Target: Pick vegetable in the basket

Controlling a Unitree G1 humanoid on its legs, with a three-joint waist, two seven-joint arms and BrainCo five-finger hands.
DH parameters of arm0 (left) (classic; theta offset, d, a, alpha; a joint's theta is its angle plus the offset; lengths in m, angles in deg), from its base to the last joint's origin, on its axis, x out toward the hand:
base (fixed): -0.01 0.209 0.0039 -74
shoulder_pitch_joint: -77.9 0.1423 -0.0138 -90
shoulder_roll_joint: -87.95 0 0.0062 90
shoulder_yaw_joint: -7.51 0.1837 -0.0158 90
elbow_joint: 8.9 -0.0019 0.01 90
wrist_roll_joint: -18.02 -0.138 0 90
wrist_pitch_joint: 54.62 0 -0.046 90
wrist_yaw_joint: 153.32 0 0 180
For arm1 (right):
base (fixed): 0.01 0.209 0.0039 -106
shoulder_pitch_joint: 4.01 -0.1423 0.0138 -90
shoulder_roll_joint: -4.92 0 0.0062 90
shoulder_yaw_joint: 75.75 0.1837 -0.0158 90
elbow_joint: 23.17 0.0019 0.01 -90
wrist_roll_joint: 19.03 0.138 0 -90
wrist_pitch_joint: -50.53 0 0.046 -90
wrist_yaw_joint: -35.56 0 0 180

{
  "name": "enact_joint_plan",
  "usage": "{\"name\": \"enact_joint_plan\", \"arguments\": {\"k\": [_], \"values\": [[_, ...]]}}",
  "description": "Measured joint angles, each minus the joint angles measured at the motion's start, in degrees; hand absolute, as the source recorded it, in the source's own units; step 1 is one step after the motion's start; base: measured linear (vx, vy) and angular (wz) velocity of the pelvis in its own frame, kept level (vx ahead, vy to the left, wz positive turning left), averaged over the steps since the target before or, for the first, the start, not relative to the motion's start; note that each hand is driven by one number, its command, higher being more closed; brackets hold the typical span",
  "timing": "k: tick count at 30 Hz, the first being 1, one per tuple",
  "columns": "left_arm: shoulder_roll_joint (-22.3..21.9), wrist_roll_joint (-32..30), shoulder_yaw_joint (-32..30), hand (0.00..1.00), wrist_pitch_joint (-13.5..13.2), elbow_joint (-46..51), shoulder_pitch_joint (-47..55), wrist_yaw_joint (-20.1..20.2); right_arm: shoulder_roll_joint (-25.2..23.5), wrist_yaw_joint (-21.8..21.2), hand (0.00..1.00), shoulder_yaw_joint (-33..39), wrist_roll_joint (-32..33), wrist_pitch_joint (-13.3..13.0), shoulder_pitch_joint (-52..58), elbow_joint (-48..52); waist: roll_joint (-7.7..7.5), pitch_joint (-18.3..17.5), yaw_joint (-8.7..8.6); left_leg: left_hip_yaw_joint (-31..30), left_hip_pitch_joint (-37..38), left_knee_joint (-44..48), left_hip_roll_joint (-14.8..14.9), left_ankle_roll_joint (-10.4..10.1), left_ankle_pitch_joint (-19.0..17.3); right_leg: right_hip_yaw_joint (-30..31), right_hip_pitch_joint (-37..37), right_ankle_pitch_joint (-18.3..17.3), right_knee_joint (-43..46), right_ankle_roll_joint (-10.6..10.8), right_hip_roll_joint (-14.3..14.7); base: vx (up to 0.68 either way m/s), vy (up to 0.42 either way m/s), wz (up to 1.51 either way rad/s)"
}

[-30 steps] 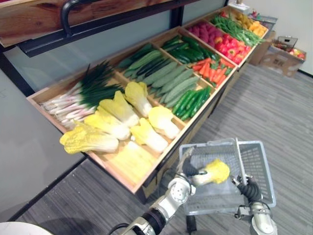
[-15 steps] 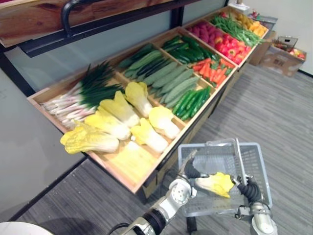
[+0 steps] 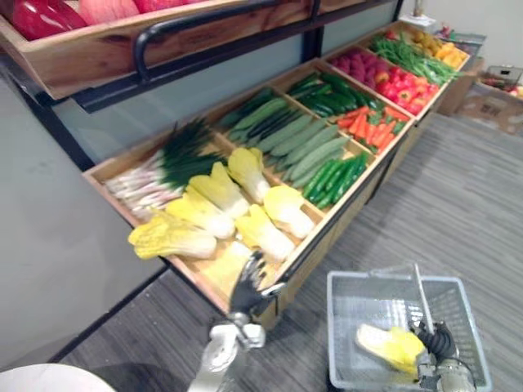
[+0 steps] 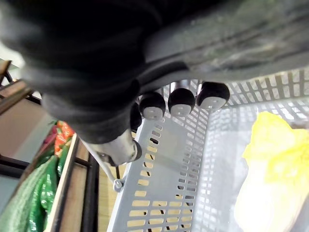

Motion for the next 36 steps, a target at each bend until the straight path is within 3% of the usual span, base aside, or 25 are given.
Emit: {"name": "enact_joint_plan", "arguments": {"k": [9,15,17,18,20,21,22,23,25,27,28,29,30,31,32,33,34,36], "values": [[-0.3,-2.3,-2.7,0.0,0.0,-0.3,3.9,1.2,0.2,0.2,1.0,3.1,-0.6,0.1,-2.3,-6.6,0.43,-0.6,1.22,-1.9,0.4,0.3,-0.2,0.5,0.5,-1.9,0.8,-1.2,1.9,-0.2,-0.5,-0.02,-0.015,0.1],[-0.3,-4.3,-2.9,0.0,-0.1,0.0,2.6,1.3,-1.1,0.4,1.0,6.5,-0.6,0.1,-2.1,-6.7,-1.13,0.2,1.08,-0.6,-2.2,8.2,-0.6,1.1,-4.0,0.8,-0.8,-1.7,4.8,0.6,-1.9,-0.03,0.018,-0.15],[-0.2,-5.8,-2.5,0.0,-0.4,0.5,1.2,1.2,-2.9,0.5,1.0,7.7,-0.6,0.1,-2.1,-6.1,-2.3,0.5,1.11,1.7,-4.3,12.3,-0.2,1.2,-6.4,3.2,-2.8,-1.4,5.6,1.8,-1.9,-0.11,0.04,-0.54],[0.0,-6.7,-2.4,0.0,-0.4,1.5,0.7,0.8,-4.4,0.8,1.0,8.2,-0.6,0.1,-1.5,-5.4,-3.58,0.5,0.83,3.1,-5.7,15.8,-0.1,1.4,-7.8,4.5,-4.1,-0.8,5.8,2.8,-2.0,-0.1,0.048,-0.65],[-0.2,-7.9,-2.6,0.0,-0.4,4.2,0.1,0.4,-6.4,1.3,1.0,8.8,-0.6,0.1,-0.5,-3.9,-5.42,0.9,-0.1,4.7,-6.4,18.5,-0.1,3.1,-8.8,4.7,-4.3,2.5,3.0,6.7,-2.5,-0.14,0.052,-0.65],[-0.8,-8.3,-4.3,0.0,-0.8,5.8,-0.1,0.1,-7.2,1.3,1.0,8.6,-0.6,0.4,-1.7,-4.1,-4.1,2.3,-0.08,7.2,-6.4,18.9,2.7,3.8,-8.9,0.9,-6.8,0.7,9.5,3.2,-2.3,-0.16,-0.021,-0.67],[-0.8,-8.3,-4.9,0.0,-0.8,5.2,-0.5,-0.4,-7.3,1.6,1.0,8.7,-0.5,0.7,-2.0,-3.9,-4.0,3.0,-0.48,7.9,-5.7,19.3,4.3,3.7,-8.8,-3.7,-9.4,-3.2,20.7,-2.8,-2.1,-0.14,-0.053,-0.8],[-0.7,-8.2,-5.7,0.0,-0.7,4.7,-0.6,-1.3,-7.1,2.3,1.0,9.1,-0.5,1.2,-1.9,-4.1,-4.21,3.3,-0.44,8.8,-4.4,19.5,5.6,3.5,-8.6,-7.8,-10.0,-6.1,32.0,-5.8,-3.5,-0.1,-0.04,-0.49],[-0.8,-8.2,-6.3,0.0,-0.8,4.6,-0.1,-1.5,-6.6,3.8,1.0,9.9,-0.5,1.6,-1.8,-4.2,-4.67,3.3,-0.37,10.3,-3.2,19.7,6.7,3.2,-8.4,-9.4,-9.8,-7.5,40.5,-6.8,-6.6,-0.05,-0.12,-0.41],[-0.8,-8.2,-6.5,0.0,-0.7,4.3,0.2,-1.5,-5.8,4.1,1.0,9.9,-0.5,1.8,-2.3,-4.2,-4.95,3.1,-0.27,11.3,-2.8,19.7,7.2,2.2,-7.7,-9.3,-9.5,-6.7,42.8,-6.9,-10.5,-0.02,-0.245,-0.45],[-0.8,-8.3,-6.9,0.0,-0.6,4.0,-0.2,-1.5,-5.3,4.1,1.0,9.9,-0.5,2.0,-2.9,-4.6,-5.16,2.8,-0.02,12.2,-3.1,19.8,7.4,1.6,-6.6,-9.8,-9.8,-6.6,40.7,-6.7,-9.0,-0.02,-0.225,-0.71],[-2.2,-8.3,-6.9,0.0,-0.5,3.1,-0.3,-1.5,-4.7,4.3,1.0,9.9,-0.5,2.2,-4.3,-5.0,-2.78,2.3,0.56,12.6,-3.7,16.9,8.6,2.4,-5.0,-7.7,-9.4,-6.5,34.6,-6.6,-5.4,-0.03,-0.204,-0.8],[-3.1,-8.4,-6.8,0.0,-0.5,2.9,-0.3,-1.5,-4.5,4.5,1.0,9.9,-0.5,2.2,-4.7,-5.1,-1.29,1.5,1.14,13.0,-4.2,15.4,9.8,2.8,-3.6,-5.5,-8.6,-7.5,30.9,-6.1,-3.8,-0.05,-0.236,-0.78],[-3.8,-8.7,-6.5,0.0,-0.9,3.0,-1.3,-1.5,-4.4,4.7,1.0,9.8,-0.5,2.1,-5.8,-5.2,-2.26,2.7,1.03,14.3,-4.5,15.6,9.3,2.0,-2.1,-1.9,-9.6,-11.3,31.9,-3.9,-5.2,-0.05,-0.318,-0.53],[-3.5,-8.7,-6.4,0.0,-1.0,2.0,-3.0,-1.6,-4.6,4.7,1.0,9.7,-0.5,2.1,-5.9,-5.3,-3.94,3.3,0.95,14.7,-5.5,17.2,8.8,1.7,-2.1,-0.6,-9.2,-14.3,30.1,0.8,-6.7,-0.05,-0.366,-0.41],[-3.6,-8.7,-6.6,0.0,-0.9,1.6,-3.5,-1.8,-4.6,4.7,1.0,9.7,-0.5,2.3,-5.9,-5.3,-4.09,3.3,1.1,14.6,-6.3,18.0,9.4,1.4,-1.9,-1.2,-8.7,-15.7,28.5,2.1,-6.2,-0.07,-0.364,-0.46],[-4.5,-8.7,-7.3,0.0,-1.0,1.2,-3.5,-2.2,-4.2,4.7,1.0,9.6,-0.5,2.5,-6.4,-5.4,-2.42,3.7,1.26,15.0,-6.9,18.7,11.8,0.4,-1.1,-2.5,-8.1,-16.7,25.1,1.0,-3.7,-0.07,-0.278,-0.46],[-6.1,-8.8,-6.9,0.0,-1.0,-0.3,-4.0,-2.9,-3.5,4.7,1.0,8.9,-0.4,2.5,-6.3,-5.3,-0.49,4.8,0.85,15.5,-6.2,18.6,15.0,0.8,1.4,-3.3,-7.6,-16.6,25.2,-0.1,-0.3,-0.13,-0.277,-0.36]]}}
